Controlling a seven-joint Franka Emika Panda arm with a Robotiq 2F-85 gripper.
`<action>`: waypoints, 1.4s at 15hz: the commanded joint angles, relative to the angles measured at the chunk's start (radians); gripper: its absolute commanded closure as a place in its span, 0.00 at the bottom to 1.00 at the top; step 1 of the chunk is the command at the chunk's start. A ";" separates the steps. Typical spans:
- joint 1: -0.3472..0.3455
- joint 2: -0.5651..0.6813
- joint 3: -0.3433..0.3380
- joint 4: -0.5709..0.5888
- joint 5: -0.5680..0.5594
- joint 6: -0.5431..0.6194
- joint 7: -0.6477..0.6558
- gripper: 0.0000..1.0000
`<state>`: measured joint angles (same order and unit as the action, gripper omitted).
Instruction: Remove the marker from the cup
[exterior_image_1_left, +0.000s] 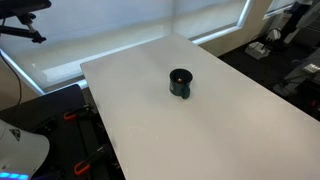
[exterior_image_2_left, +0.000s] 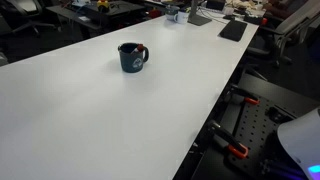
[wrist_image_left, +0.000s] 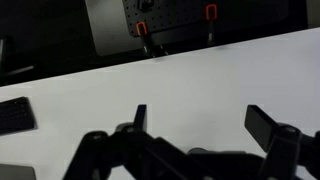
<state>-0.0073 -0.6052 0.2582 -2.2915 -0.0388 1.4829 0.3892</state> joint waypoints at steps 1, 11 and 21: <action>0.021 0.004 -0.015 0.002 -0.007 -0.002 0.009 0.00; 0.021 0.004 -0.015 0.002 -0.007 -0.002 0.009 0.00; 0.013 0.013 -0.059 -0.017 0.007 0.022 -0.020 0.00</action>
<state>-0.0021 -0.6036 0.2434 -2.2948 -0.0375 1.4844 0.3876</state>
